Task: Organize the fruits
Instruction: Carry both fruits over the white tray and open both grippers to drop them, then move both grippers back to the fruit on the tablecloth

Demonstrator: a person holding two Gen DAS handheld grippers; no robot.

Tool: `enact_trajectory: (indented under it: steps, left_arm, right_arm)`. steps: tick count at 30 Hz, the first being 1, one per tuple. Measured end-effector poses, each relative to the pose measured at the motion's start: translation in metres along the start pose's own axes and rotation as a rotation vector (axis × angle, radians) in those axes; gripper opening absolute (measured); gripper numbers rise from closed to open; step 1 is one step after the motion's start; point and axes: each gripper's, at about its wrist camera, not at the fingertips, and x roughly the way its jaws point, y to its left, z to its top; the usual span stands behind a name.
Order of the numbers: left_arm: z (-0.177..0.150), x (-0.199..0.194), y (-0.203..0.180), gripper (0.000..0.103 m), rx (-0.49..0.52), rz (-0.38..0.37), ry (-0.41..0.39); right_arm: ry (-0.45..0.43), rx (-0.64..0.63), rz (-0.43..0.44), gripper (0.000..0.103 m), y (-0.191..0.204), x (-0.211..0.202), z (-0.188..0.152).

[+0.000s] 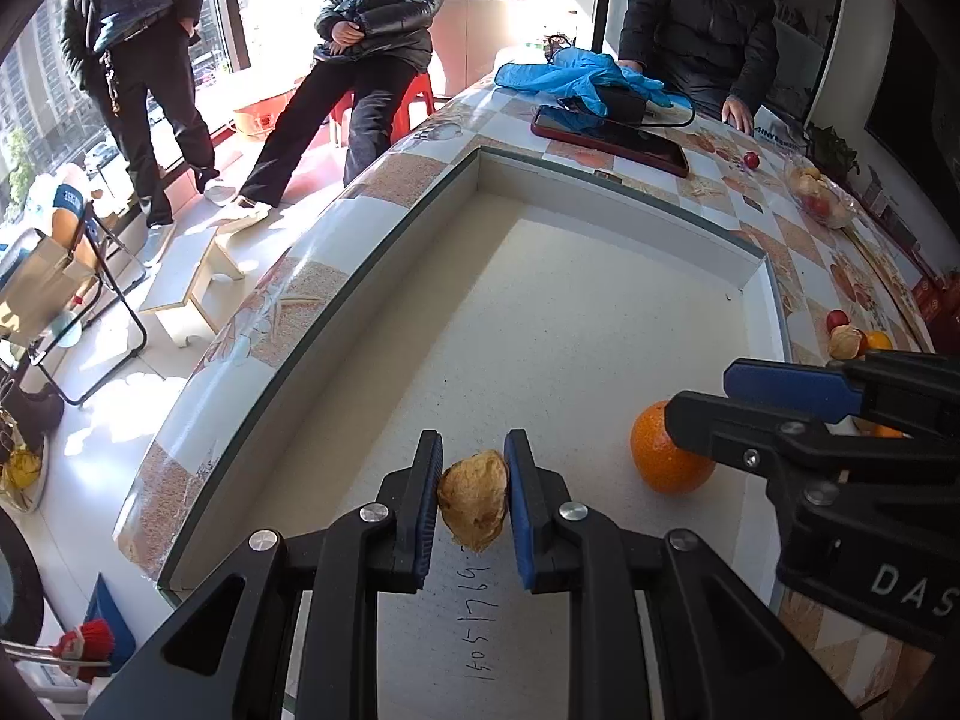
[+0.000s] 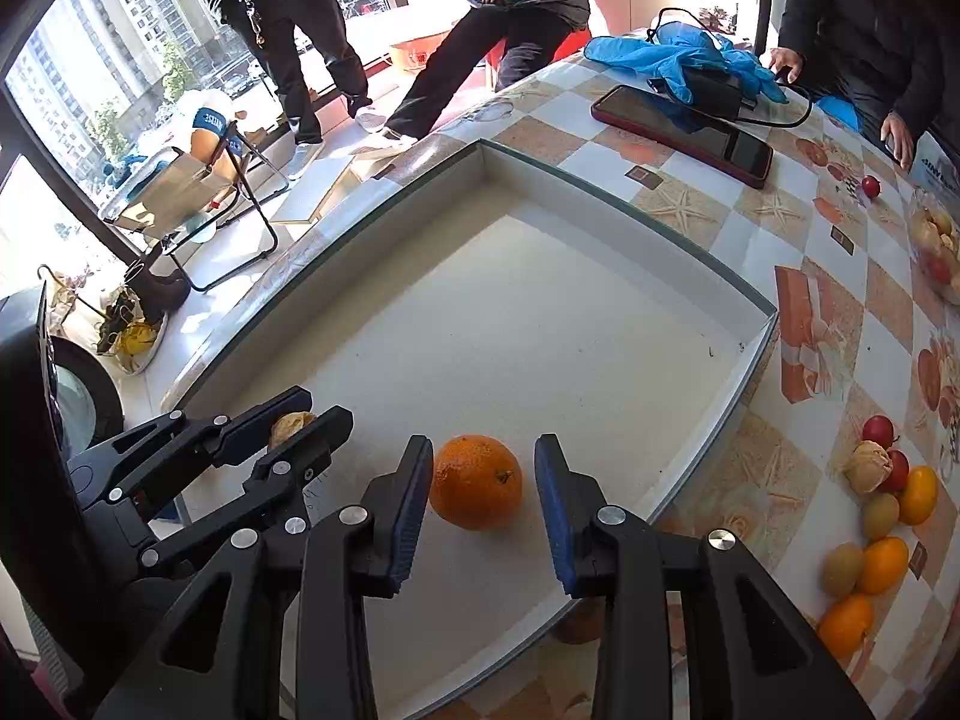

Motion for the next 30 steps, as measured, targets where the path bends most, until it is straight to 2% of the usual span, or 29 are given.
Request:
enact_trajectory:
  steps: [2, 3, 4, 5, 6, 8, 11, 12, 13, 17, 24, 27, 30]
  left_arm:
    - [-0.001, -0.001, 0.0, 0.026, 0.003, 0.01, -0.005]
    - [-0.002, -0.001, -0.001, 0.033, 0.007, 0.014, -0.008]
    - [-0.002, -0.002, -0.002, 0.041, 0.01, 0.016, -0.011]
    - [-0.002, -0.003, -0.003, 0.058, 0.011, 0.02, -0.018]
    - [-0.003, -0.006, -0.003, 0.074, 0.01, 0.023, -0.033]
    - [-0.004, -0.013, -0.004, 0.081, 0.008, 0.03, -0.067]
    - [-0.002, -0.018, -0.008, 0.082, 0.018, 0.025, -0.081]
    - [-0.002, -0.019, -0.009, 0.083, 0.015, 0.02, -0.083]
    - [-0.001, -0.021, -0.01, 0.083, 0.011, 0.01, -0.082]
    - [0.001, -0.024, -0.022, 0.083, 0.015, -0.035, -0.076]
    - [-0.001, -0.035, -0.06, 0.083, 0.093, -0.081, -0.088]
    - [-0.001, -0.041, -0.08, 0.083, 0.136, -0.109, -0.09]
    - [-0.003, -0.046, -0.101, 0.083, 0.177, -0.135, -0.094]
  right_arm:
    - [0.005, 0.004, 0.004, 0.04, 0.0, 0.0, 0.0]
    - [0.006, 0.01, 0.008, 0.047, -0.001, 0.0, 0.0]
    - [0.002, 0.015, 0.013, 0.067, -0.002, -0.001, 0.0]
    - [-0.008, 0.02, 0.011, 0.082, -0.003, -0.003, -0.001]
    - [-0.024, 0.021, 0.002, 0.083, -0.004, -0.006, -0.001]
    - [-0.044, 0.018, -0.018, 0.083, -0.004, -0.012, -0.002]
    - [-0.06, 0.042, -0.027, 0.083, -0.011, -0.02, -0.006]
    - [-0.063, 0.056, -0.03, 0.087, -0.016, -0.022, -0.008]
    - [-0.064, 0.071, -0.038, 0.103, -0.021, -0.024, -0.01]
    - [-0.115, 0.12, -0.084, 0.103, -0.045, -0.043, -0.026]
    - [-0.178, 0.203, -0.264, 0.103, -0.101, -0.074, -0.077]
    - [-0.187, 0.258, -0.327, 0.103, -0.128, -0.08, -0.103]
    - [-0.157, 0.3, -0.342, 0.103, -0.15, -0.074, -0.118]
